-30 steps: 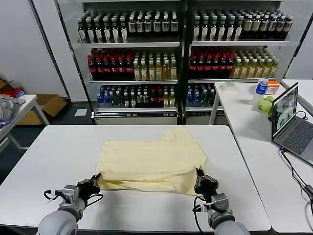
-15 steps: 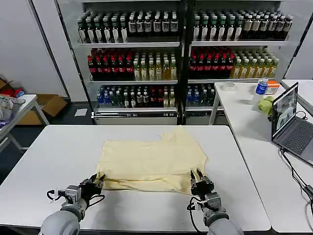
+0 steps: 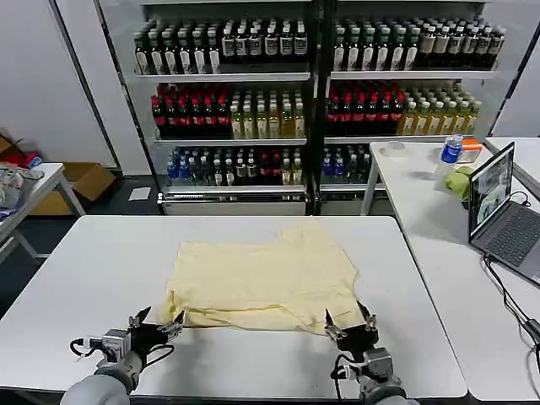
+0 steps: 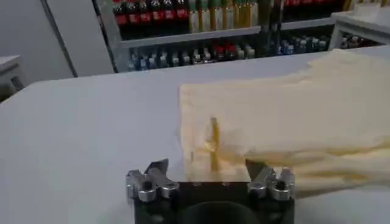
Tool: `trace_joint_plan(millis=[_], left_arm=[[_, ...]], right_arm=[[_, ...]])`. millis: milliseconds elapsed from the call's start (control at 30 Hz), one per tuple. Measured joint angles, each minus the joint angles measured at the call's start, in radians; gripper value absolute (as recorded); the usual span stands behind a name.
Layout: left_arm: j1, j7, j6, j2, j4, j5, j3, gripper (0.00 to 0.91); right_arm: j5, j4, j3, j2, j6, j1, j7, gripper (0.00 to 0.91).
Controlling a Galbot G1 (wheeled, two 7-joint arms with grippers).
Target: Fold and organize the clothes.
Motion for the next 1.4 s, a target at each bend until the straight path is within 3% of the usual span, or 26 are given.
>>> trace_joint_plan(millis=[100,133,167,200,233,267,300,333,400,1400], left_arm=[[-0.002,-0.004,0.000,-0.001,0.007,0.001,0.001,0.907],[-0.004,-0.005,0.000,-0.001,0.009,0.001,0.001,0.786],[-0.007,-0.005,0.000,0.000,0.012,0.001,0.001,0.564],[-0.009,-0.006,0.000,0.001,0.015,0.001,0.001,0.161],[-0.010,-0.006,-0.001,0.002,0.018,0.001,0.002,0.060],[-0.010,-0.007,-0.003,0.002,0.022,0.001,0.002,0.010],[-0.010,-0.007,-0.005,0.002,0.025,0.001,0.003,0.010],[-0.010,-0.007,-0.007,0.002,0.028,0.001,0.003,0.010],[-0.010,-0.007,-0.011,0.002,0.033,0.001,0.003,0.010],[0.027,-0.001,-0.013,0.004,0.002,-0.022,-0.019,0.010]], right_arm=[[0.013,-0.001,0.015,0.007,-0.006,-0.014,0.004,0.907],[0.018,-0.003,0.017,0.009,-0.008,-0.019,0.004,0.907],[0.023,-0.005,0.018,0.012,-0.010,-0.024,0.004,0.907],[0.026,-0.007,0.018,0.015,-0.011,-0.028,0.005,0.907],[0.028,-0.008,0.018,0.017,-0.012,-0.031,0.005,0.836],[0.030,-0.010,0.018,0.019,-0.012,-0.032,0.007,0.524],[0.033,-0.012,0.018,0.021,-0.012,-0.033,0.008,0.373],[0.036,-0.014,0.018,0.024,-0.012,-0.034,0.009,0.131],[0.041,-0.019,0.014,0.027,-0.012,-0.033,0.010,0.000],[0.044,0.029,0.041,0.027,-0.003,-0.099,0.004,0.000]])
